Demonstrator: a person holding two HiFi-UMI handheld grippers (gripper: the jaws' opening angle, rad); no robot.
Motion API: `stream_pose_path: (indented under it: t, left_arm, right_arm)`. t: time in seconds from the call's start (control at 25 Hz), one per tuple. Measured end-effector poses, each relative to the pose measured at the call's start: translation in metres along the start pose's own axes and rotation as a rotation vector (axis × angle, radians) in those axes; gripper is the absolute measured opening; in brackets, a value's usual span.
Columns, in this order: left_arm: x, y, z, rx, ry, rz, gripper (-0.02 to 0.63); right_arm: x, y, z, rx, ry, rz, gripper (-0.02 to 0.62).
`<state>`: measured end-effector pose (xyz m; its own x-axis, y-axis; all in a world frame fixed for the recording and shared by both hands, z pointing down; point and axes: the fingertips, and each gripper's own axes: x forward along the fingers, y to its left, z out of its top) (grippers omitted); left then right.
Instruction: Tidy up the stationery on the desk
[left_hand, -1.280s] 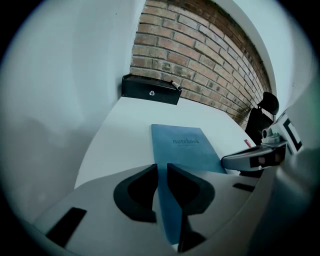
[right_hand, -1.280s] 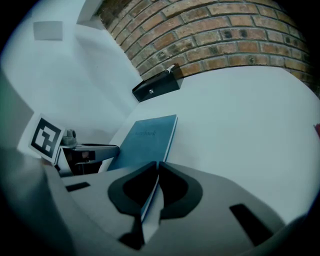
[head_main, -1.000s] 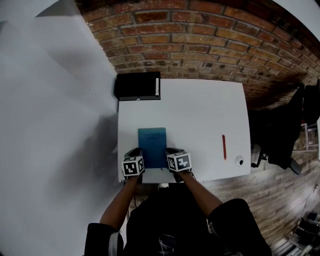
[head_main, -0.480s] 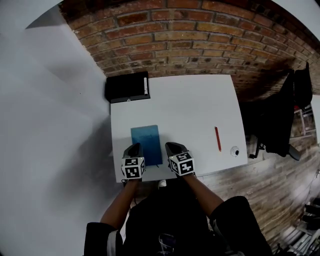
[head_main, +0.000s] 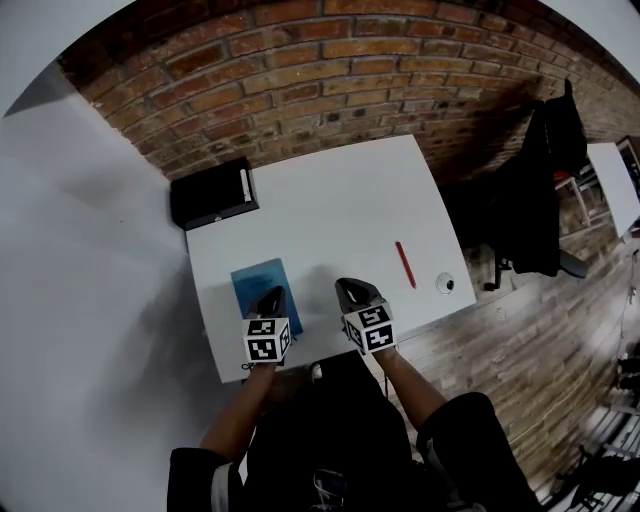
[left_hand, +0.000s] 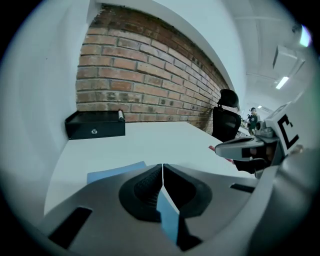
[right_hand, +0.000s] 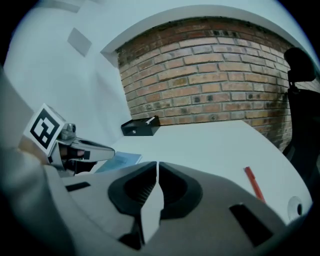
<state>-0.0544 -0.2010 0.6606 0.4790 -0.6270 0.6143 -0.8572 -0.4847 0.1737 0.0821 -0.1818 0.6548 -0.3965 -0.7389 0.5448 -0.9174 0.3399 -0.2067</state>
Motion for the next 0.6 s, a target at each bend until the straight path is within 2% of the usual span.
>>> stream_pose_path:
  t: [0.28, 0.44, 0.6]
  left_arm:
    - [0.014, -0.030, 0.012, 0.034, -0.001, -0.076, 0.020]
    - [0.016, -0.040, 0.009, 0.041, 0.012, -0.103, 0.020]
    - [0.017, -0.044, 0.006, 0.050, 0.025, -0.112, 0.020]
  right_arm:
    - [-0.029, -0.054, -0.005, -0.005, -0.013, -0.108, 0.034]
    - [-0.045, -0.080, -0.014, 0.005, -0.001, -0.165, 0.063]
    - [-0.055, -0.106, -0.018, -0.032, 0.014, -0.222, 0.072]
